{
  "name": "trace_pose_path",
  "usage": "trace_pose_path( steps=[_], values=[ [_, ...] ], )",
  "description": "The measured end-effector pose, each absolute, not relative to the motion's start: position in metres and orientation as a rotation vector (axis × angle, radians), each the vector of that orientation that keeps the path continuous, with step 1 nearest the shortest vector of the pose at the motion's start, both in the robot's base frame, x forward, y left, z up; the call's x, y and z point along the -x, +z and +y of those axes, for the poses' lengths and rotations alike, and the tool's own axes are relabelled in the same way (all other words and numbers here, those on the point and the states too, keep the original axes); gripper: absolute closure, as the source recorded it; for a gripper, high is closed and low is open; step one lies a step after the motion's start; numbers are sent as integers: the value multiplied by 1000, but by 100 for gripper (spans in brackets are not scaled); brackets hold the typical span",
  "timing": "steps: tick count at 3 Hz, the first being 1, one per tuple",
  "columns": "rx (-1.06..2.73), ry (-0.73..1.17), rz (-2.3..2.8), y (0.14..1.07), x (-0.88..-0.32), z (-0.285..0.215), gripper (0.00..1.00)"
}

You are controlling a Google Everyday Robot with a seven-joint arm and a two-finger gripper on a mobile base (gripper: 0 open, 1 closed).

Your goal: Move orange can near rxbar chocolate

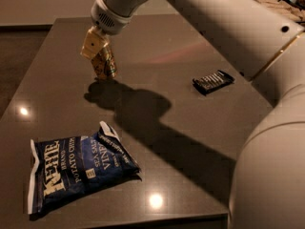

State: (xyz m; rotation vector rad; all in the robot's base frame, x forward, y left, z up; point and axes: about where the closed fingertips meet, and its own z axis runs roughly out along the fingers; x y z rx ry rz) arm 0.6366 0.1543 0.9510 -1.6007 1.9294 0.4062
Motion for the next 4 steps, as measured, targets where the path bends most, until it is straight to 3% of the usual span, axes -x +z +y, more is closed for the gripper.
trace_pose_path(
  steps=[4],
  values=[
    [1388,361,2088,940,-666,4,100]
  ],
)
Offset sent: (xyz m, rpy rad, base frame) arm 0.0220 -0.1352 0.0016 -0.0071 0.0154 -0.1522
